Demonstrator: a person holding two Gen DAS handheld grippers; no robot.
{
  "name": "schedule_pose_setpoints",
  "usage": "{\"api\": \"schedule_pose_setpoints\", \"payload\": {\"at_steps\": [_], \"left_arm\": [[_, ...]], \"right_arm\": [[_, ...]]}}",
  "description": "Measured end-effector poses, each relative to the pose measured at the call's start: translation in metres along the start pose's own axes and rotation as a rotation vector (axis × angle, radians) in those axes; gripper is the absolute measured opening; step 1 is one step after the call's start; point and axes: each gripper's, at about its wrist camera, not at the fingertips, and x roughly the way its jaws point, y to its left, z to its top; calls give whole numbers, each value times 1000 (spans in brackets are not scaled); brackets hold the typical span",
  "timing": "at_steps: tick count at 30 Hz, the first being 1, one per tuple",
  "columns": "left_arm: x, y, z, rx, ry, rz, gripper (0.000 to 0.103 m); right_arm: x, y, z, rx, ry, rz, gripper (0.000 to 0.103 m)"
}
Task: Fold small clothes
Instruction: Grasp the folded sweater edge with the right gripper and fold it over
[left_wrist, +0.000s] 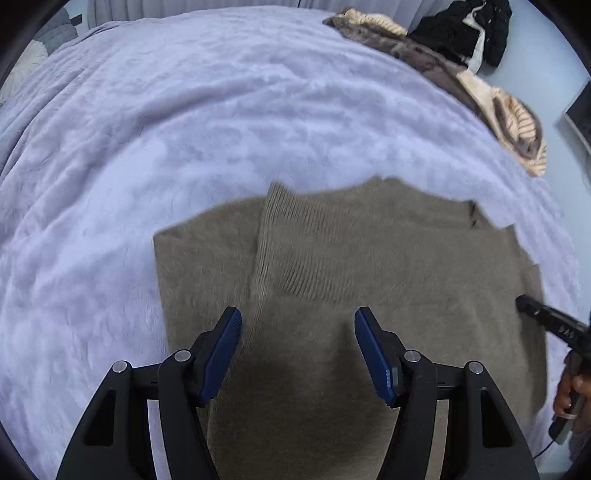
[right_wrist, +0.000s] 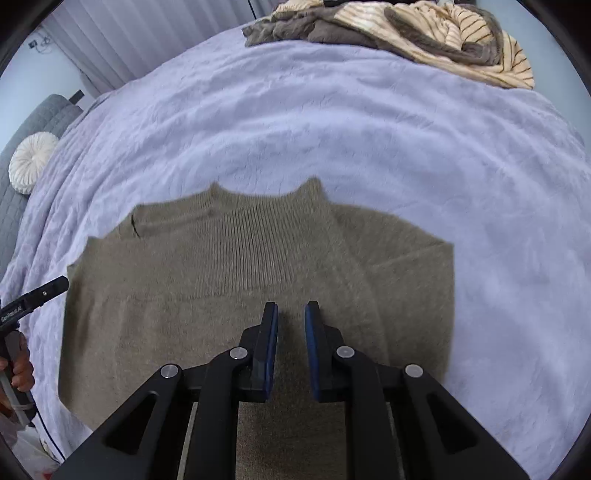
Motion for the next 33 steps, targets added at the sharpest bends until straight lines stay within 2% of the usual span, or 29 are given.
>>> {"api": "schedule_pose_setpoints", "payload": {"at_steps": [1,3,5,7,8,11,14,15,16,17,19,21,23,25,26,27,28,30,32,33], "left_arm": [[9,1,-8,-6,31,31,66],[5,14,-22,-39,3,-10,73],[-3,25,-32,-49,10,-1,74],[-11,37,-41,-65,33,48,79],[-15,44,-46,-82,50,68,83],[-28,63,-63,-132,63,47,83],[-38,80,-83,-225,112,-23,83],[-38,86,-91,-267,136,-62,83],[-37,90,-100,-317,161,-106,83],[-37,92,-110,-360,181,-140,83],[-34,95,-126,-437,210,-195,83],[-31,93,-138,-487,218,-233,83],[-28,89,-140,-494,214,-241,83],[-27,85,-138,-487,207,-241,83],[-27,84,-137,-485,202,-238,83],[-26,83,-132,-483,198,-235,83],[-29,81,-131,-479,189,-227,83],[-36,82,-126,-450,162,-222,83],[-44,79,-125,-398,133,-205,83],[-45,79,-126,-378,129,-200,83]], "right_arm": [[3,-2,-3,-7,-21,-10,12],[-1,-4,-8,-32,-41,-32,12],[-8,-10,-14,-41,-34,-73,12],[-14,-20,-20,-14,-19,-95,12],[-18,-27,-23,21,-11,-75,12],[-34,-36,-35,107,4,-30,17],[-51,-37,-55,177,20,65,21],[-57,-38,-66,218,29,120,32],[-61,-40,-79,261,44,169,53],[-64,-44,-95,326,64,232,60],[-65,-49,-121,437,97,302,62],[-66,-60,-149,563,101,332,62],[-65,-75,-164,677,67,303,62],[-60,-92,-170,799,6,318,62],[-53,-101,-171,872,-10,332,61],[-48,-106,-170,915,-8,344,45],[-44,-107,-167,928,9,352,10],[-53,-99,-150,834,-5,349,10],[-74,-88,-134,668,-32,292,10],[-78,-87,-132,630,-27,259,10]]}}
